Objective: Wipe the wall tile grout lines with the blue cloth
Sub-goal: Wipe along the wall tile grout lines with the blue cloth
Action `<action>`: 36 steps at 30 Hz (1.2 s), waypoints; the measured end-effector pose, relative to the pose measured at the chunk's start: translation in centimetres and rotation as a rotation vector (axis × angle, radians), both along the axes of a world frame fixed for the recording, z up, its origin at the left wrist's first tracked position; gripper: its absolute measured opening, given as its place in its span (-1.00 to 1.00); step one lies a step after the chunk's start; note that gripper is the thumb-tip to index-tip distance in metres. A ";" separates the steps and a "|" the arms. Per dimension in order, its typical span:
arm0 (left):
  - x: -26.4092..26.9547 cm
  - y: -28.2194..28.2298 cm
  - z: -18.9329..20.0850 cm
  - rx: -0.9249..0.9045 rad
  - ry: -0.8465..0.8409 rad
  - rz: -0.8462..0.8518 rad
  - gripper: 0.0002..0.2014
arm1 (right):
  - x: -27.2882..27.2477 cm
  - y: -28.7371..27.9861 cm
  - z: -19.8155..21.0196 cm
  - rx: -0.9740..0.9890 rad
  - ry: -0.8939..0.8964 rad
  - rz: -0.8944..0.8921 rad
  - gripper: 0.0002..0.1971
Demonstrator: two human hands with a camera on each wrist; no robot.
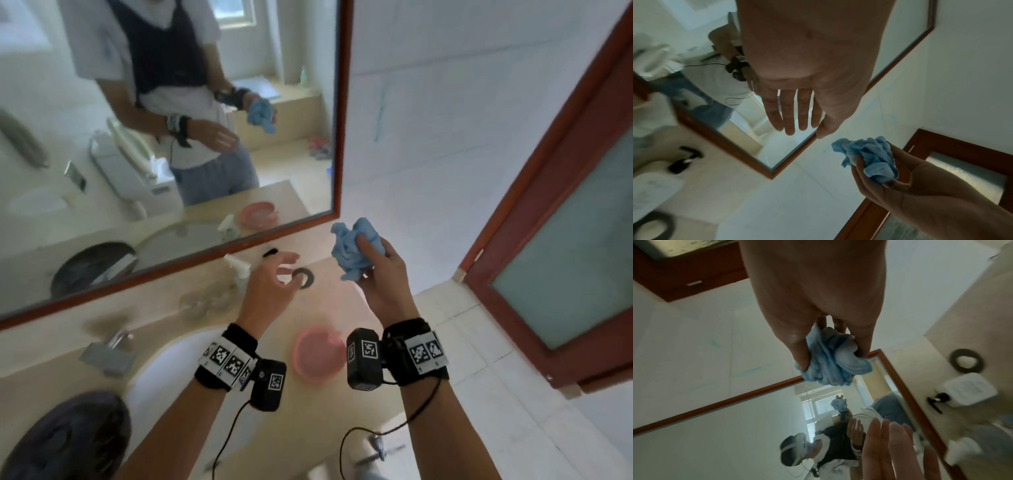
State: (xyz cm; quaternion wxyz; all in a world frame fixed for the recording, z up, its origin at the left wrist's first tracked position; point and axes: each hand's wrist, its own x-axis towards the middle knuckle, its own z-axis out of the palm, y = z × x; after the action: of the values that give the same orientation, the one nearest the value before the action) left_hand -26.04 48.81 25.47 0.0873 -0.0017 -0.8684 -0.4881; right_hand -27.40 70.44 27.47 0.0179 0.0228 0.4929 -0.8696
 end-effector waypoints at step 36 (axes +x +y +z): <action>-28.3 25.0 28.3 -0.685 0.536 0.383 -0.37 | -28.6 26.4 32.8 0.246 0.719 -0.038 -0.65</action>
State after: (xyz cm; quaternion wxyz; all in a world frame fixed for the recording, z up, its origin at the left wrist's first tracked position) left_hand -54.34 73.77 53.77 0.3913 0.0038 -0.9108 -0.1313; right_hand -56.04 96.84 60.29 -0.1751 -0.2726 0.5678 -0.7567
